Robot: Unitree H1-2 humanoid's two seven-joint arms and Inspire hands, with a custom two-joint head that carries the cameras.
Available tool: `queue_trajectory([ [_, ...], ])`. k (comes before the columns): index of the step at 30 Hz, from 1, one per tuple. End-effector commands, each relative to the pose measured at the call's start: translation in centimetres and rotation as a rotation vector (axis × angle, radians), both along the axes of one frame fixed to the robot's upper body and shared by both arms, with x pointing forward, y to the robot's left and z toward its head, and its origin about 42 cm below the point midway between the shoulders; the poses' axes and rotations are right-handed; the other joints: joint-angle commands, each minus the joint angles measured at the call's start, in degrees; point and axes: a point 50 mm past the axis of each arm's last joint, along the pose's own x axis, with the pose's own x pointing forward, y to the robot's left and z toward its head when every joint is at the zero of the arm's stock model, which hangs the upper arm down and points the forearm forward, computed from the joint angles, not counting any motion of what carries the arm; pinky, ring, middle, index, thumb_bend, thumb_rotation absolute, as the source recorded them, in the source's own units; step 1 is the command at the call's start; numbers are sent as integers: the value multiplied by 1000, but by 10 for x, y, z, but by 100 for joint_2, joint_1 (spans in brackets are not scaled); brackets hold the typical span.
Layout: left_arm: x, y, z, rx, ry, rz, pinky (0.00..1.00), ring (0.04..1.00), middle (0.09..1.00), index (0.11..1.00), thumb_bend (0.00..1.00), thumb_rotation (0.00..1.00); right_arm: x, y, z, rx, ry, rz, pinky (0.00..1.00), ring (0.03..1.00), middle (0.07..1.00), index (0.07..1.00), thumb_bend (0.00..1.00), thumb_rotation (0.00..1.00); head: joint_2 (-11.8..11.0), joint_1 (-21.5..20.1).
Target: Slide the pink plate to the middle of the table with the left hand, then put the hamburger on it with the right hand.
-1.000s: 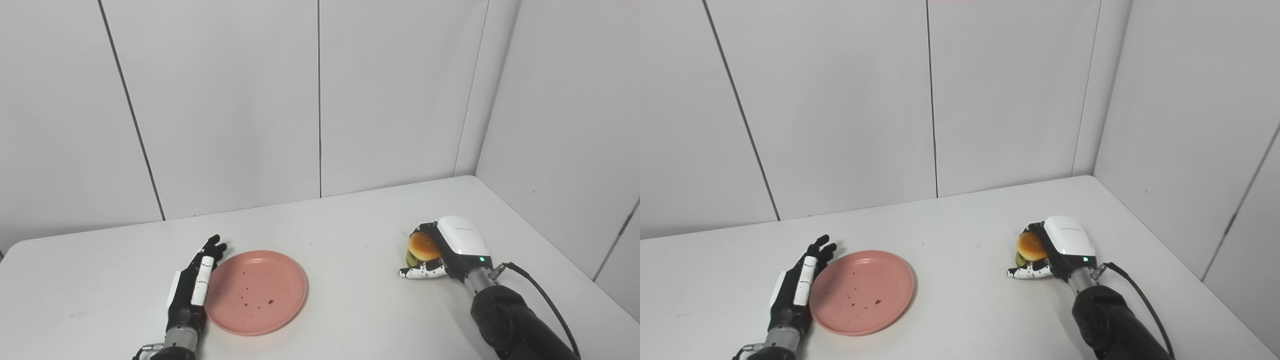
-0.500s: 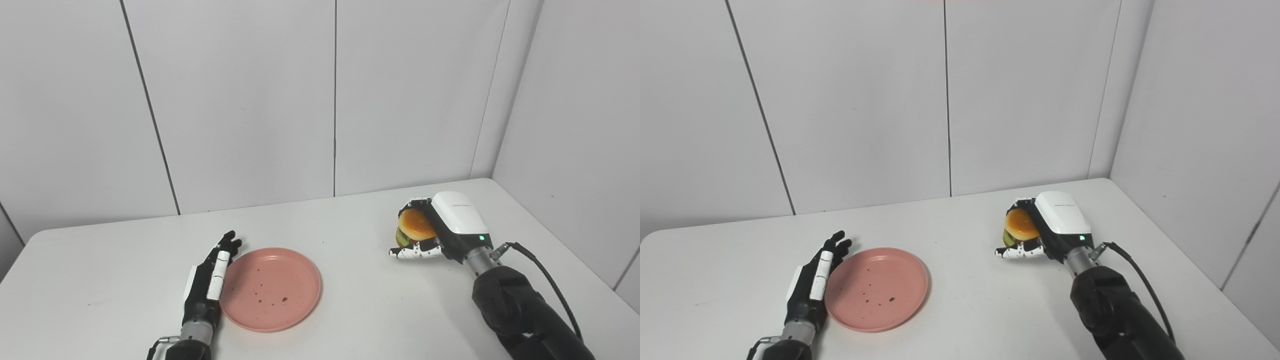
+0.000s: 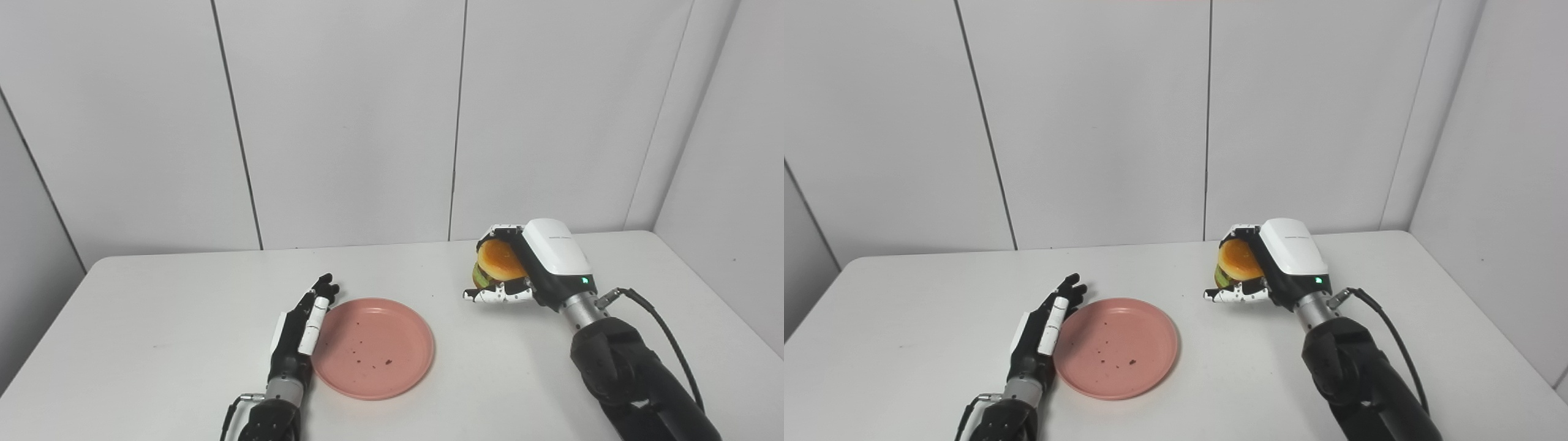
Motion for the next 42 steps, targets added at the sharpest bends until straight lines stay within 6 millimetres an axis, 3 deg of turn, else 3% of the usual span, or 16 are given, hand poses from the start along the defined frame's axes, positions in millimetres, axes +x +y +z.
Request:
queue_trajectory([
  [1,-5,-32,-4,-13,48,-70,900,894,851,840,800,927,8,15,36,29,-137,64,313,385,498,514,656,364,9,80],
  [7,-4,-39,-4,-17,50,-66,908,894,853,839,795,918,15,36,36,55,-134,111,302,379,513,534,653,355,27,276],
  [13,-3,-42,-4,-13,43,-70,905,894,875,856,787,923,18,58,32,46,-110,138,420,447,556,537,672,462,40,330],
  [17,-2,-42,-4,-5,41,-69,913,895,884,871,788,933,18,70,26,57,-96,165,368,439,546,532,661,462,62,349],
  [22,-2,-43,-3,-13,40,-67,900,869,850,851,791,926,17,82,20,67,-86,201,390,454,547,532,658,471,98,370],
  [28,-2,-43,-2,-12,42,-66,895,868,832,839,771,936,16,96,13,80,-70,237,352,405,499,514,665,435,141,355],
  [36,-2,-40,0,9,32,-63,853,846,797,827,760,949,15,111,0,55,-23,241,407,484,569,523,664,469,196,342],
  [42,-2,-40,-1,4,40,-74,847,869,865,864,780,971,19,117,-15,32,9,234,382,441,526,527,664,478,221,320],
])
